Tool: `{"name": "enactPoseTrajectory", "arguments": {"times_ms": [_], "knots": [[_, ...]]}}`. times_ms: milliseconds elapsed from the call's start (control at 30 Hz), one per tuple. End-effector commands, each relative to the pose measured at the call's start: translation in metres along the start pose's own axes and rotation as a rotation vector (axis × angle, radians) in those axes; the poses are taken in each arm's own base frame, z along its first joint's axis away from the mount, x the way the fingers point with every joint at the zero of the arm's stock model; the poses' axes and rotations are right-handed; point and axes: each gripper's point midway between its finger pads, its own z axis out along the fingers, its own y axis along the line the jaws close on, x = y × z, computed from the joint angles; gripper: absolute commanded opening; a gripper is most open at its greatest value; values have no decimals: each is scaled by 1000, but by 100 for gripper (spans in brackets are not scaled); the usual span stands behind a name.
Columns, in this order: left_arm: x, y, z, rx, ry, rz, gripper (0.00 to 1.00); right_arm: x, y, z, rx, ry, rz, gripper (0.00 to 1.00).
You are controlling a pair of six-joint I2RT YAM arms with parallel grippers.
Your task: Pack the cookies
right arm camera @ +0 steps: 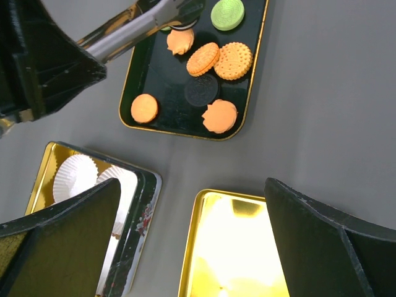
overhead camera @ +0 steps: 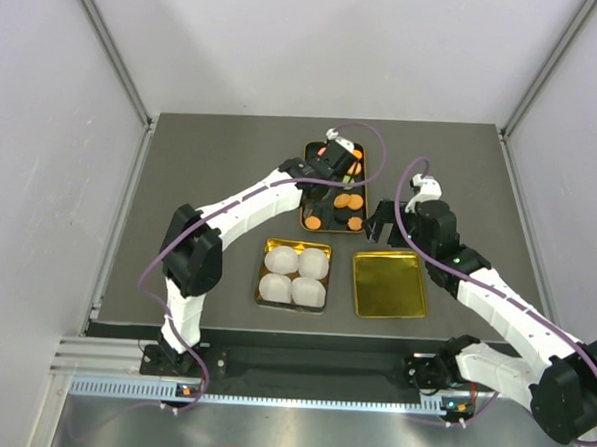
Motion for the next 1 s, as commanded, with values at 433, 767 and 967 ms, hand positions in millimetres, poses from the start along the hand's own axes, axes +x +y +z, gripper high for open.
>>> {"name": "enactPoseTrajectory", "arguments": {"times_ms": [433,767,967], "knots": [[8,27,-86,76,-98,-123,39,-8,4,1,-15,-21,-15,100],[68,60,-144,102,-50,-170,39,-8,5,1,-26,-15,-21,100],[100,66,-166,144,-13,-206,39,-6,4,3,-21,-5,-26,100]]}}
